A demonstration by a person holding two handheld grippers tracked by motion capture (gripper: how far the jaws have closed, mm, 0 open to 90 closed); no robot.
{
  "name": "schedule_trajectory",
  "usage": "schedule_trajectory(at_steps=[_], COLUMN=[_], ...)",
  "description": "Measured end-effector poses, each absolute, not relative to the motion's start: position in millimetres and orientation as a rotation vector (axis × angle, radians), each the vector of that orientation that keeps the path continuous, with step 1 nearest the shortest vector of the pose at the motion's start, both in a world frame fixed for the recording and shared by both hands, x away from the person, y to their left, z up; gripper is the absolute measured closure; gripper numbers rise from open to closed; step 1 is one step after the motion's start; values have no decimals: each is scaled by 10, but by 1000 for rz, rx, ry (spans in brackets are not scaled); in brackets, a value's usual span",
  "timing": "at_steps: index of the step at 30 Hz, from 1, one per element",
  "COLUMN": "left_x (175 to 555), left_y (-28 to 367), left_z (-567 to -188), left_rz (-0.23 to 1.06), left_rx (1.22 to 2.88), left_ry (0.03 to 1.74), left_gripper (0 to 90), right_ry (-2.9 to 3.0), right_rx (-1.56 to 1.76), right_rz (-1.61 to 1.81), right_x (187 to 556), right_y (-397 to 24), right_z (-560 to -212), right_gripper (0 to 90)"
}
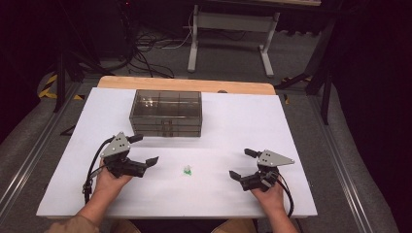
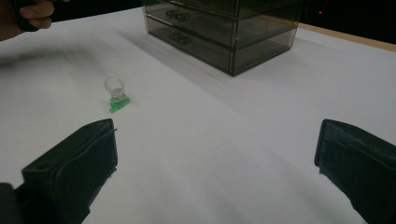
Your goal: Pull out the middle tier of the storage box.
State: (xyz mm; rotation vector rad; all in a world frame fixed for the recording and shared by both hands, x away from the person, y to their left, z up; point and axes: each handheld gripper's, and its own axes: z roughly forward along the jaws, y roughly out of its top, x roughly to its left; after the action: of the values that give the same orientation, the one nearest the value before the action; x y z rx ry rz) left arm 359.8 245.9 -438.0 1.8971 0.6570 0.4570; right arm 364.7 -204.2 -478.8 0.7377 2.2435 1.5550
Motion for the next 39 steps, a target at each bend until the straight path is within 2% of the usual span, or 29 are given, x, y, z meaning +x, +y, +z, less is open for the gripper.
schedule_trajectory(at_steps=[17,39], left_x=[3740,3835], left_y=[2263,2095], left_z=[-4371,-4401], left_rz=[417,517], left_rx=[1931,1983], left_ry=[630,613], left_gripper=[106,171], right_ry=[2247,2251], right_rx=[714,712], right_rz=[1561,1565], right_x=[3641,3640], right_y=[-2024,-2021], right_z=[-4789,-4791], right_gripper=[0,0])
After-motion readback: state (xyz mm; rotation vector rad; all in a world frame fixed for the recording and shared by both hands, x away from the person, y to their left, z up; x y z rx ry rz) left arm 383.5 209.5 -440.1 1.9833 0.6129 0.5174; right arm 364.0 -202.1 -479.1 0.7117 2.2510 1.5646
